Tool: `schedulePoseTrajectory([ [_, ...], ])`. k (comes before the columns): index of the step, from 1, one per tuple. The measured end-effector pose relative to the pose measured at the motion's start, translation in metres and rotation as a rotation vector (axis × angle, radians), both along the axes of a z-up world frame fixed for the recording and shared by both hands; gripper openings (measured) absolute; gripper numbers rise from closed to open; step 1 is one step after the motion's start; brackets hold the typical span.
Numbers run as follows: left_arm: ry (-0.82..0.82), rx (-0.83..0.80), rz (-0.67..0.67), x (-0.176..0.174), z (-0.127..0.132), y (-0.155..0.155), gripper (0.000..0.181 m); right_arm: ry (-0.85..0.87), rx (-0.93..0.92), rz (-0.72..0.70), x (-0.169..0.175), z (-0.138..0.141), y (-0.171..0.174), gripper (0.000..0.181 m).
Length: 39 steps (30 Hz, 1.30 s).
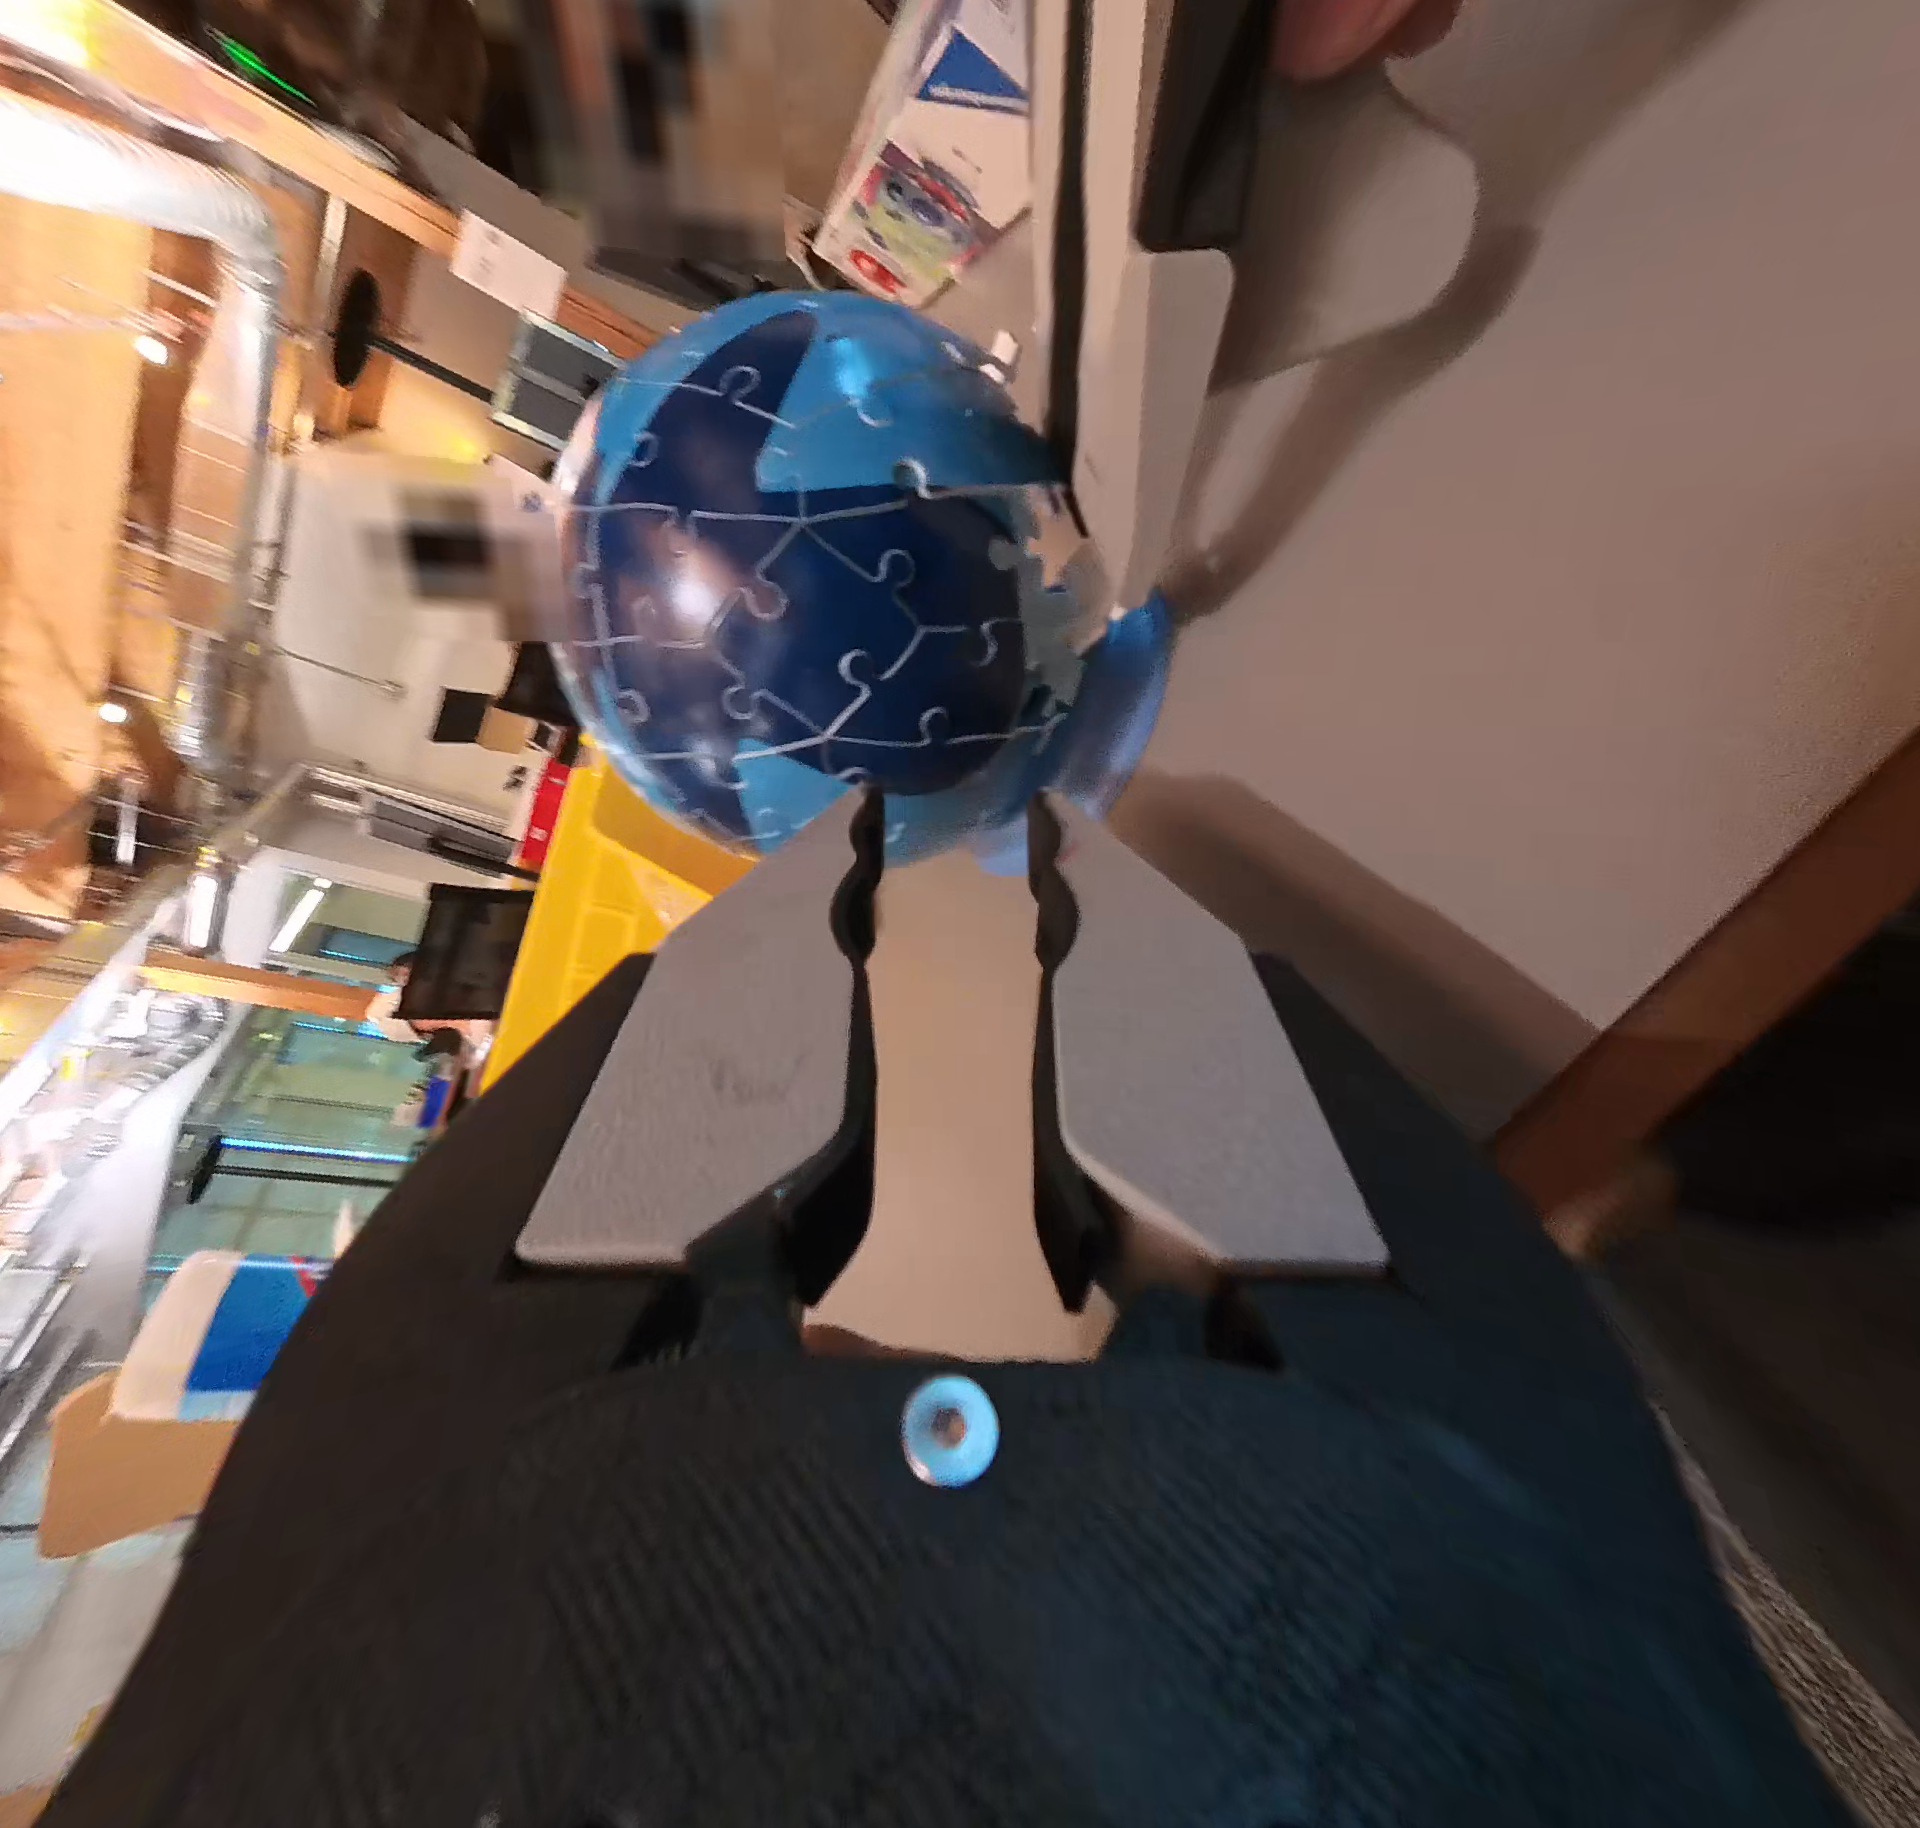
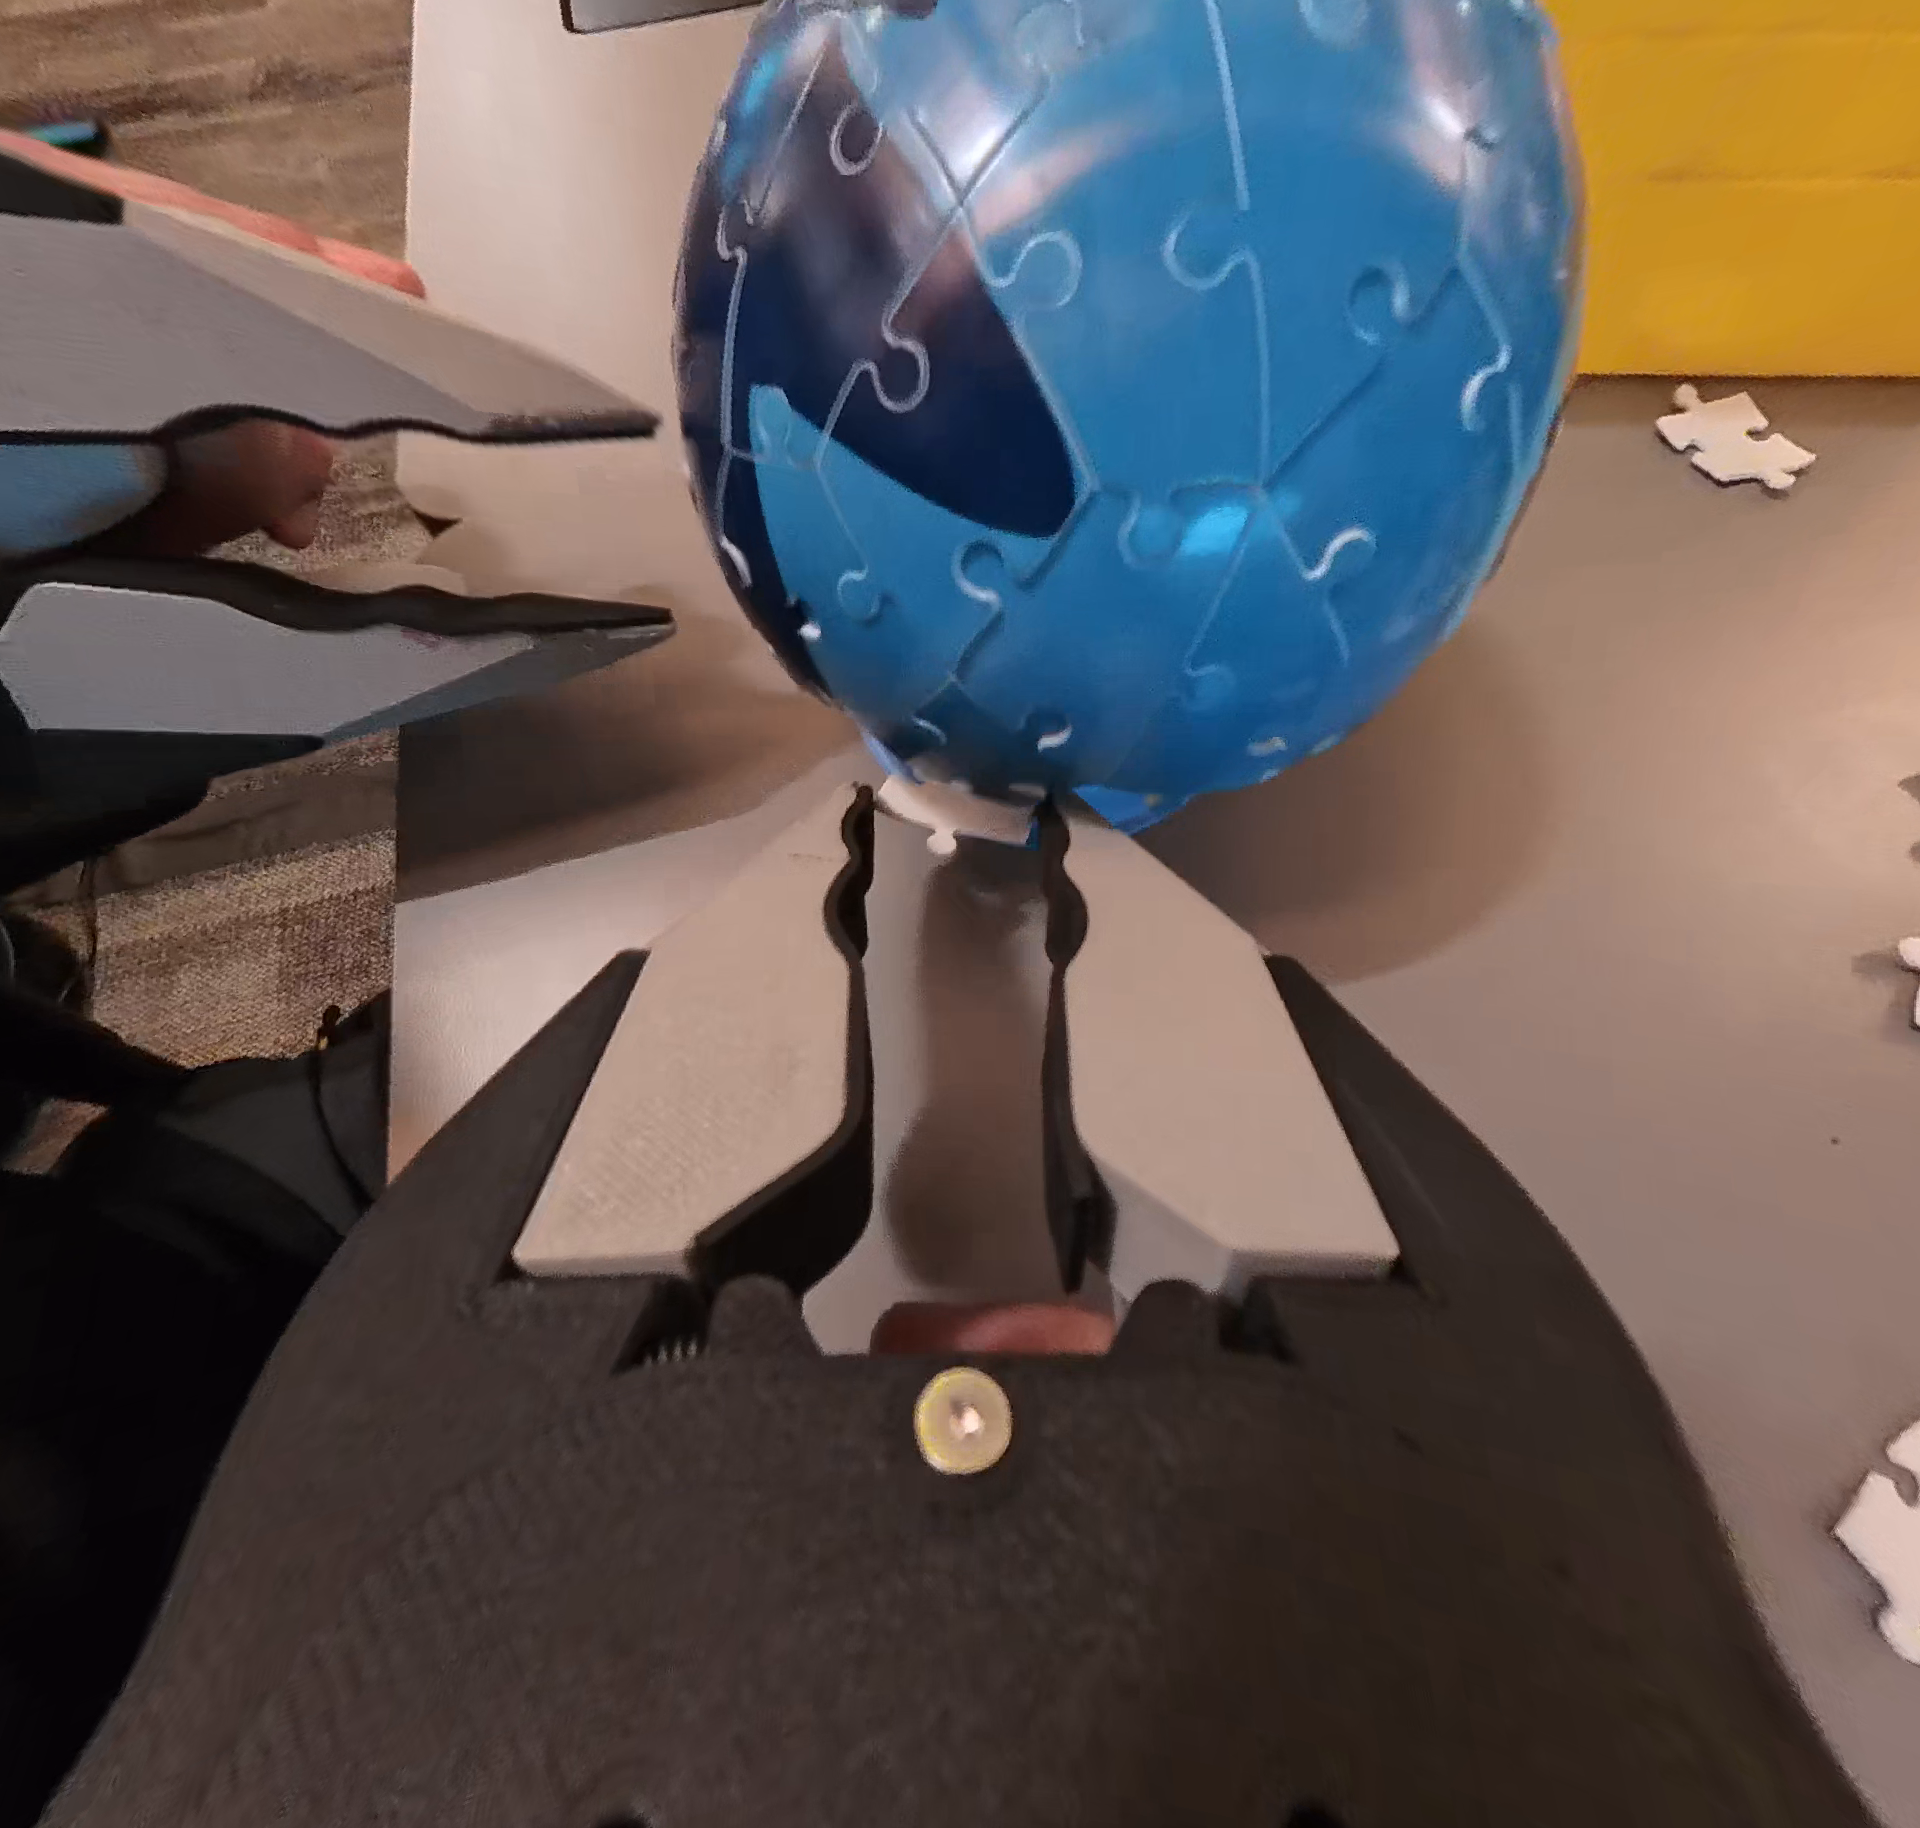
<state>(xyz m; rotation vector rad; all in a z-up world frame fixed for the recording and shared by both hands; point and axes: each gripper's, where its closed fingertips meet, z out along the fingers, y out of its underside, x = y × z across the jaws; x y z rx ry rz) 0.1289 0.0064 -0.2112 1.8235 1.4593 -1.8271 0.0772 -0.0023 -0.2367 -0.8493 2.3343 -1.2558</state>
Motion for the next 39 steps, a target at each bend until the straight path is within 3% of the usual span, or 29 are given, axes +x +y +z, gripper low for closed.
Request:
schedulePoseTrajectory([
  [2,0.027,-0.015,-0.016,0.005,0.006,-0.003,0.034,0.003,-0.005,-0.020,0.001,0.000,-0.004,0.029],
  [7,-0.022,0.141,-0.002,0.020,-0.001,-0.030,0.080,0.005,-0.005,-0.028,0.004,0.000,-0.009,0.029],
  [13,-0.077,0.261,-0.192,-0.006,0.002,-0.045,0.112,0.044,-0.025,-0.059,-0.002,-0.002,-0.015,0.029],
  [18,-0.055,0.265,-0.175,-0.018,0.008,-0.051,0.104,0.043,-0.029,-0.066,-0.013,-0.001,-0.019,0.029],
  [24,-0.090,0.294,-0.137,-0.006,0.001,-0.039,0.087,0.037,-0.034,-0.046,-0.021,0.000,-0.015,0.029],
  [33,-0.035,0.292,-0.118,-0.010,0.028,-0.042,0.089,0.008,0.013,-0.055,-0.019,-0.003,-0.022,0.029],
  [36,-0.019,0.354,-0.165,-0.026,0.027,-0.038,0.095,0.009,0.038,-0.043,-0.015,-0.007,-0.022,0.029],
  [39,-0.024,0.379,-0.168,-0.038,0.023,-0.040,0.112,-0.007,0.047,-0.039,-0.015,-0.006,-0.022,0.029],
])
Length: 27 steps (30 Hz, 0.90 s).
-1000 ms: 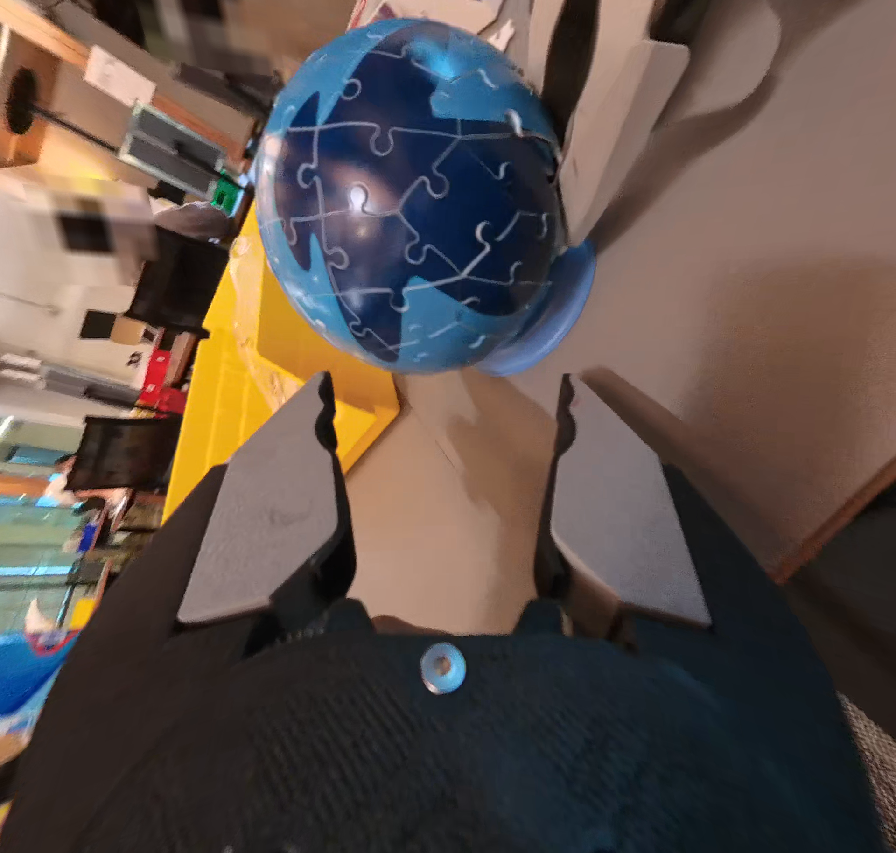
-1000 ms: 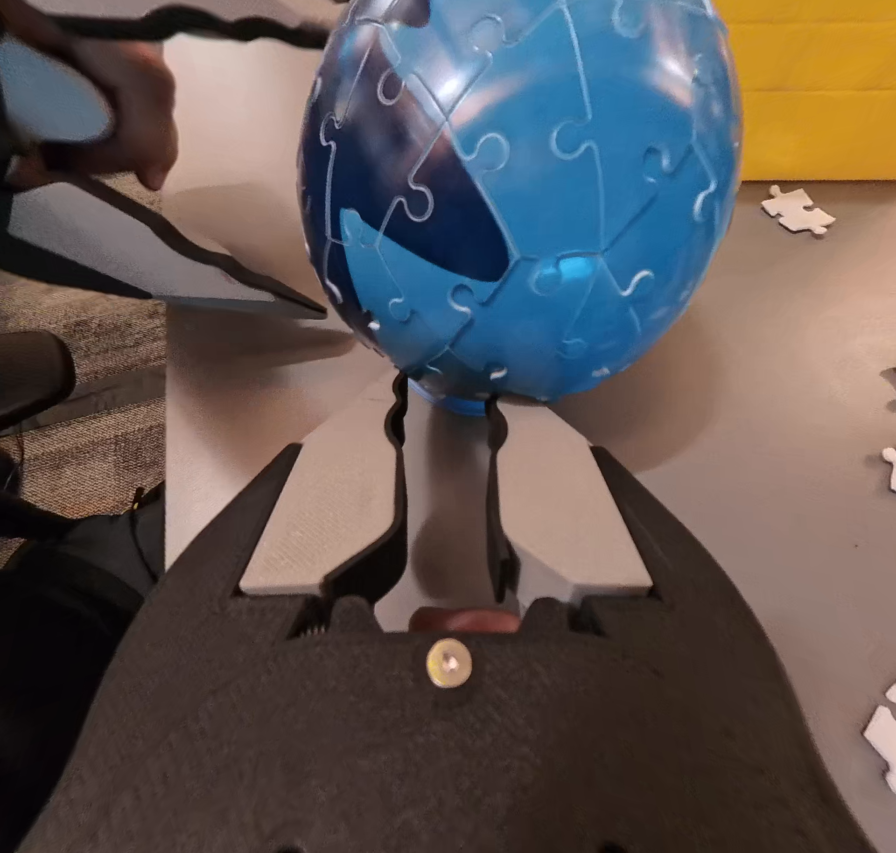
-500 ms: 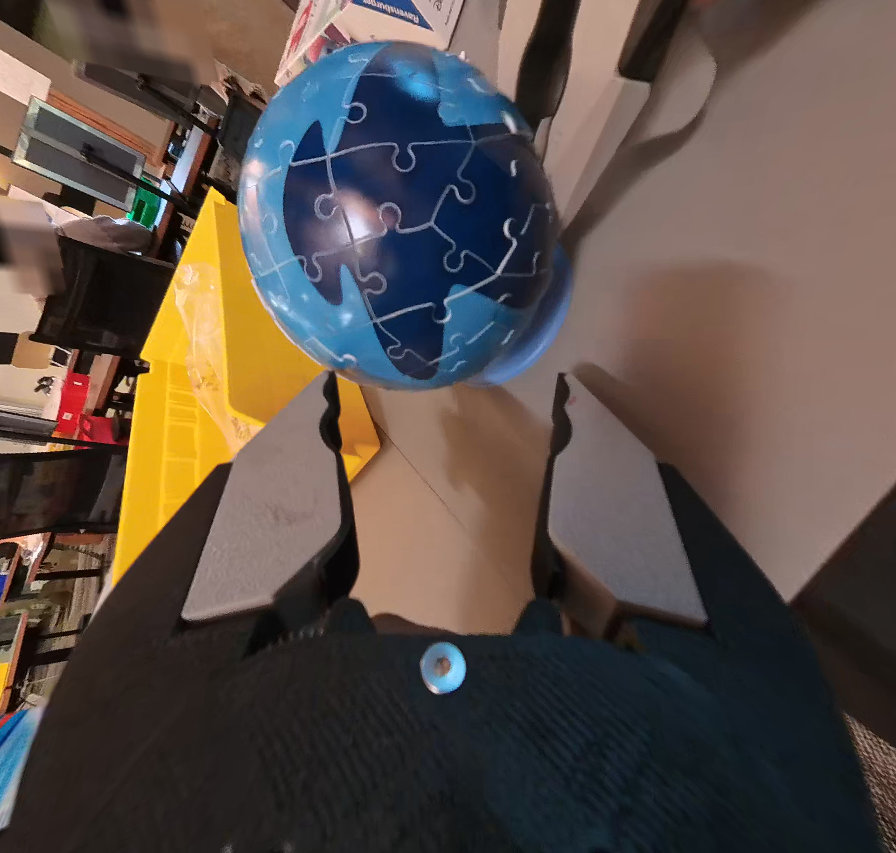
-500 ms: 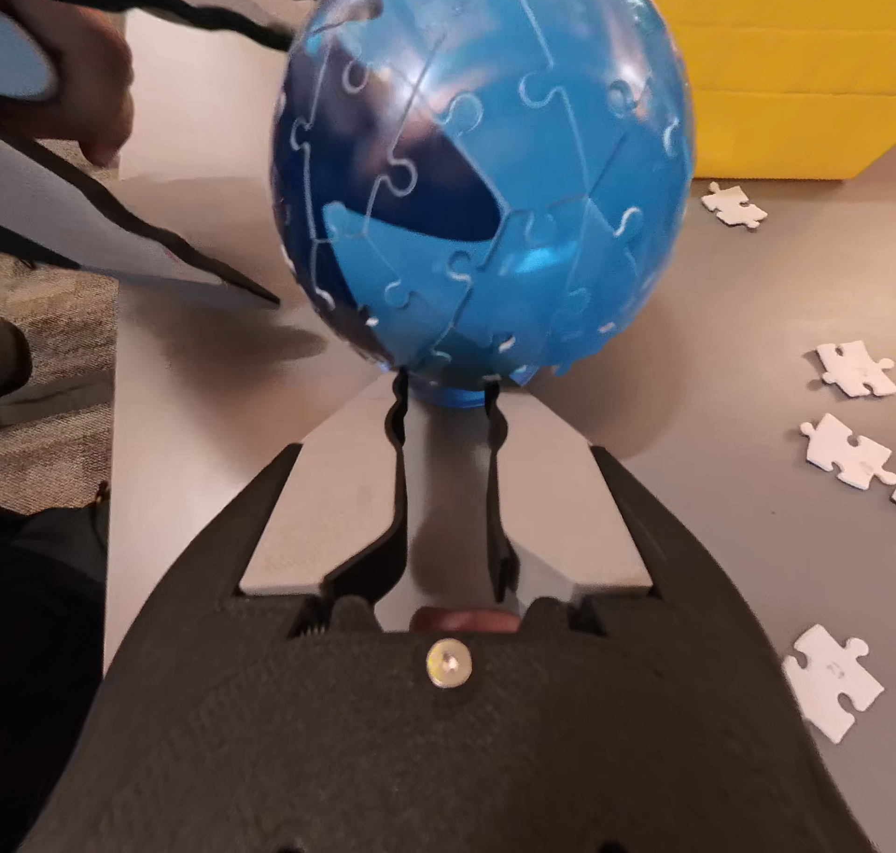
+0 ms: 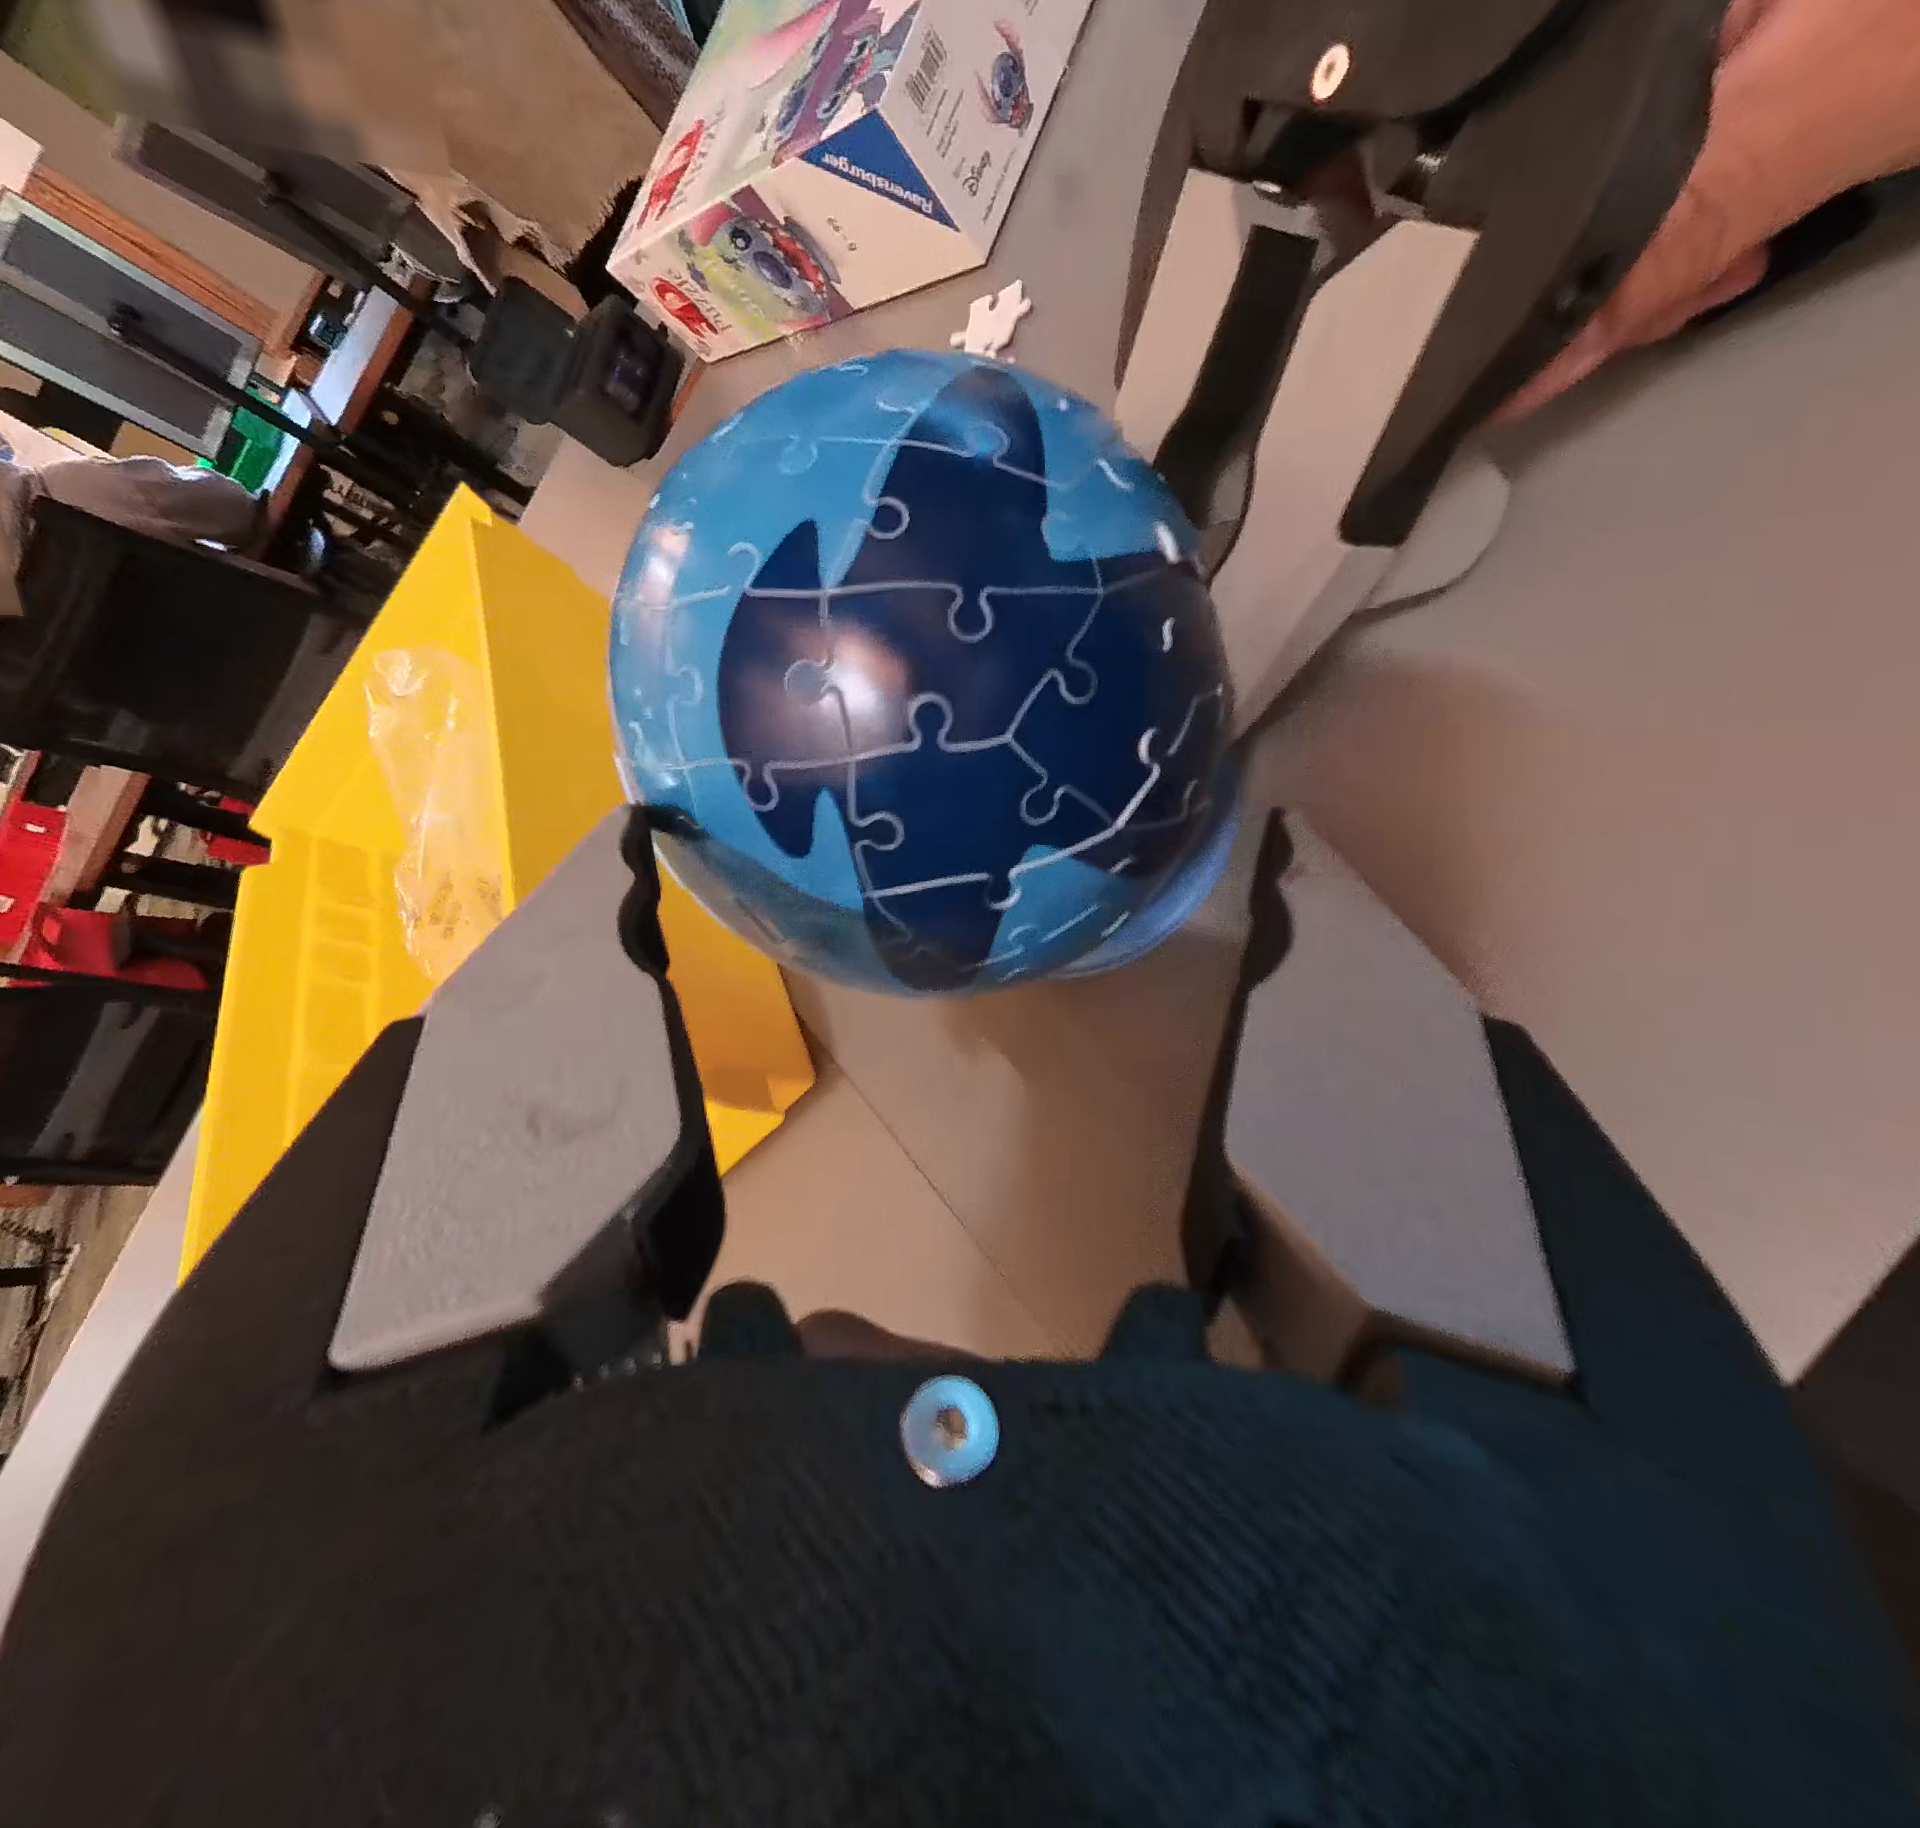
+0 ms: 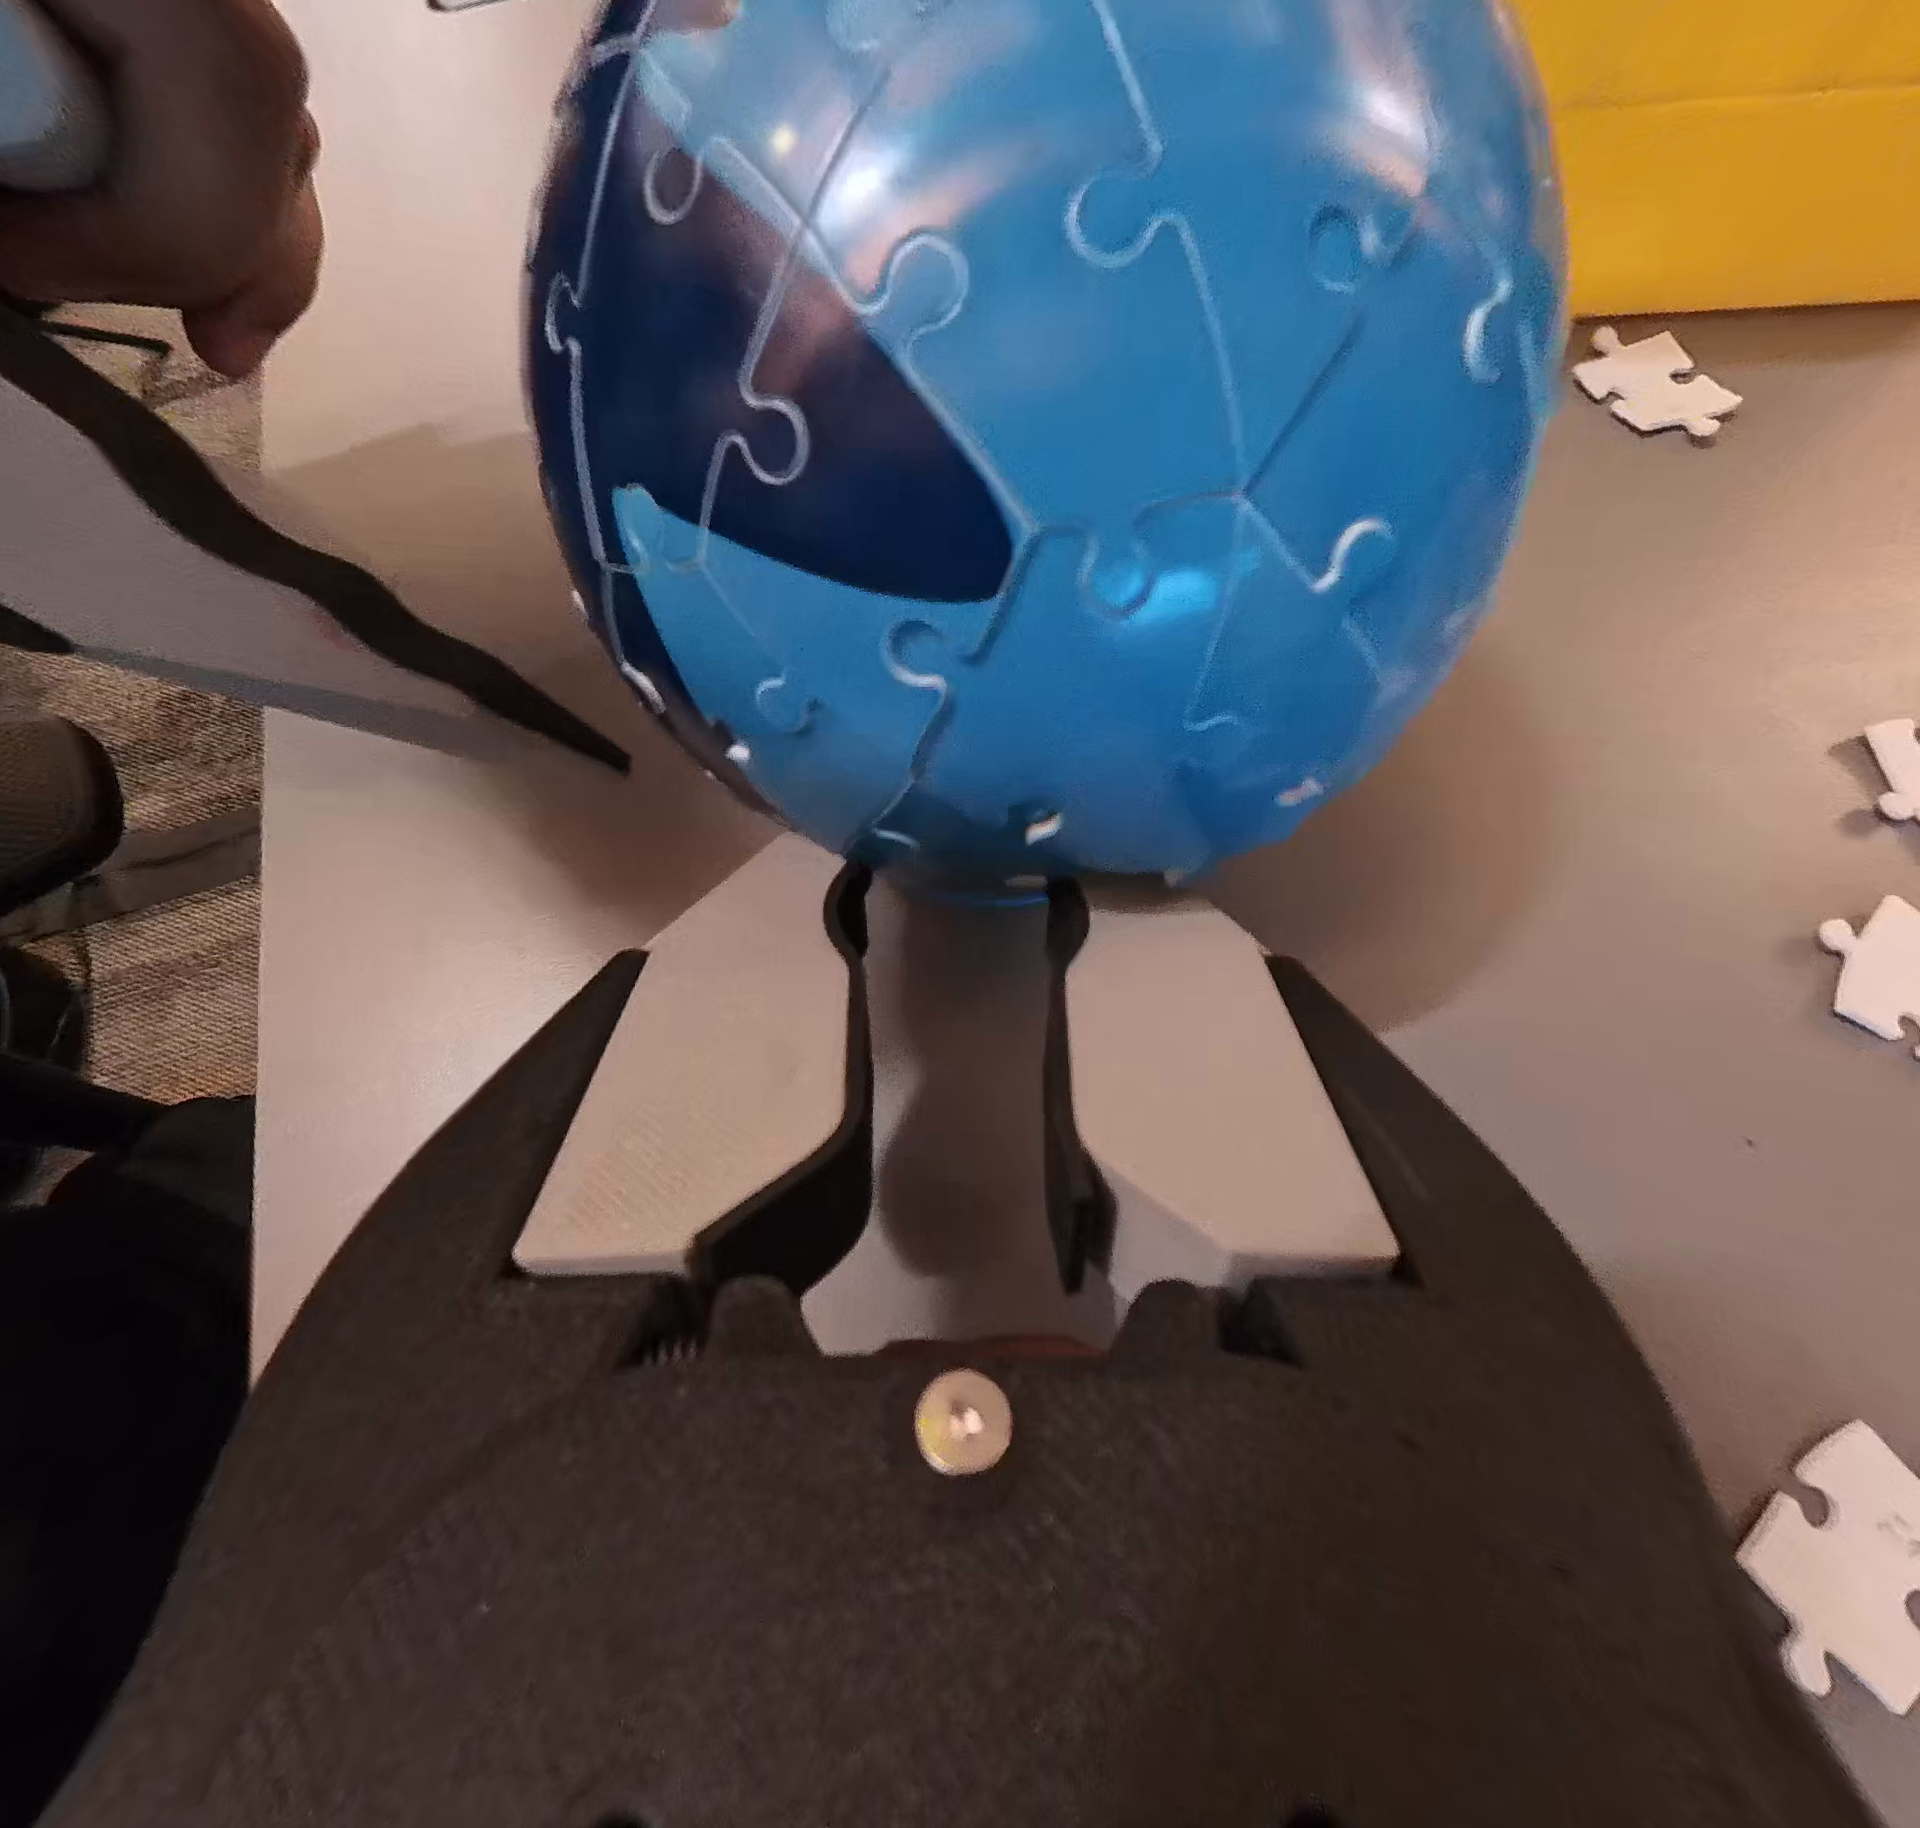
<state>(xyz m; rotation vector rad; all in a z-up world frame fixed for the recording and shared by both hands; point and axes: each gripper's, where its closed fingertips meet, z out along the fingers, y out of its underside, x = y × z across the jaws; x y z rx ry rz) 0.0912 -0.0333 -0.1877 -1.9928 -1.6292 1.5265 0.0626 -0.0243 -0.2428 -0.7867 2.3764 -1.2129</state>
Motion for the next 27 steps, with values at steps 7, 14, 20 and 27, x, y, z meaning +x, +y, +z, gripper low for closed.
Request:
schedulePoseTrajectory([
  [7,-0.057,-0.057,0.028,0.003,-0.003,-0.006,0.107,-0.191,0.006,0.060,-0.008,0.018,0.012,0.036],
  [14,-0.046,-0.013,0.007,0.007,-0.001,-0.005,0.098,-0.196,-0.093,0.236,-0.023,0.032,0.048,0.027],
  [20,0.018,0.079,-0.060,0.004,0.000,-0.001,0.105,0.270,-0.423,0.418,-0.026,0.011,0.079,0.038],
  [27,0.059,0.114,-0.039,0.005,-0.002,-0.009,0.097,0.558,-0.634,0.486,-0.022,0.000,0.073,0.049],
])
